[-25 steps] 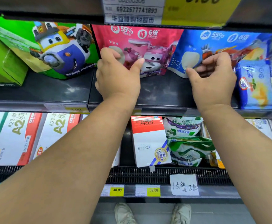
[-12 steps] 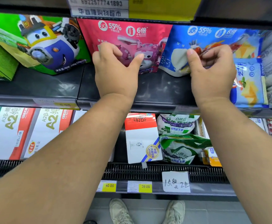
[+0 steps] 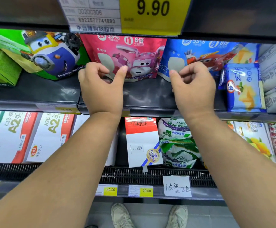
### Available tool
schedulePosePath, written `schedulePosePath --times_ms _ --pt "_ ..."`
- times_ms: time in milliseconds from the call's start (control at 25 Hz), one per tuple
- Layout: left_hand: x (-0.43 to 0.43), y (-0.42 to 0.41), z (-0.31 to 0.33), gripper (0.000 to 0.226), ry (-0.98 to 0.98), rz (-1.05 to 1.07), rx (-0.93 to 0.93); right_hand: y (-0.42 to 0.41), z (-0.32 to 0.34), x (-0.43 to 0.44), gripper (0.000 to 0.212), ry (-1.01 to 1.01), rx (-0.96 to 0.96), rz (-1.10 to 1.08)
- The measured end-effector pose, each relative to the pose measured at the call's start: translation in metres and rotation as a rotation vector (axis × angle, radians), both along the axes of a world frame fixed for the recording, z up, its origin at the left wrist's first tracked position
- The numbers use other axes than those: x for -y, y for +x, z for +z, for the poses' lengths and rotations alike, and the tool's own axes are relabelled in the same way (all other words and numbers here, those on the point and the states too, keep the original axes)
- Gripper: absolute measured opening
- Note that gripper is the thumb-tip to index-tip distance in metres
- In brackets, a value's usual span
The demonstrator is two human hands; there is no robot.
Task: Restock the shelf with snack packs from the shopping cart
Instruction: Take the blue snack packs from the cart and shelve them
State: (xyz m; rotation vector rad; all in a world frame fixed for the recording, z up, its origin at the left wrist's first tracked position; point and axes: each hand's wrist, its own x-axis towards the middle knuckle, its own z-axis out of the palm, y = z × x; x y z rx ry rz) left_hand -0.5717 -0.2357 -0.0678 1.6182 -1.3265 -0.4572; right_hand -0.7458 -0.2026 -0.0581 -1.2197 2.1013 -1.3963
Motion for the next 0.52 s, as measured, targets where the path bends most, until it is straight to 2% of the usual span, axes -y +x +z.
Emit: schedulePosePath --times_ms 120,280,400,520 --pt "0.004 0.026 0.003 0.041 -0.044 0.027 -0.011 0.024 0.002 0.001 0.020 0.030 0.010 0.093" --pt "0.016 0.063 0.001 0.057 -0.093 0.113 0.040 0.054 0.006 0.011 0.018 0.039 0.010 0.186" --pt "0.024 0.081 -0.004 0.063 -0.066 0.164 0.052 0.076 0.010 0.017 0.015 0.047 0.022 0.268" --pt "0.028 0.090 -0.005 0.063 -0.031 0.105 0.013 0.096 0.012 0.026 0.006 0.076 0.030 0.372"
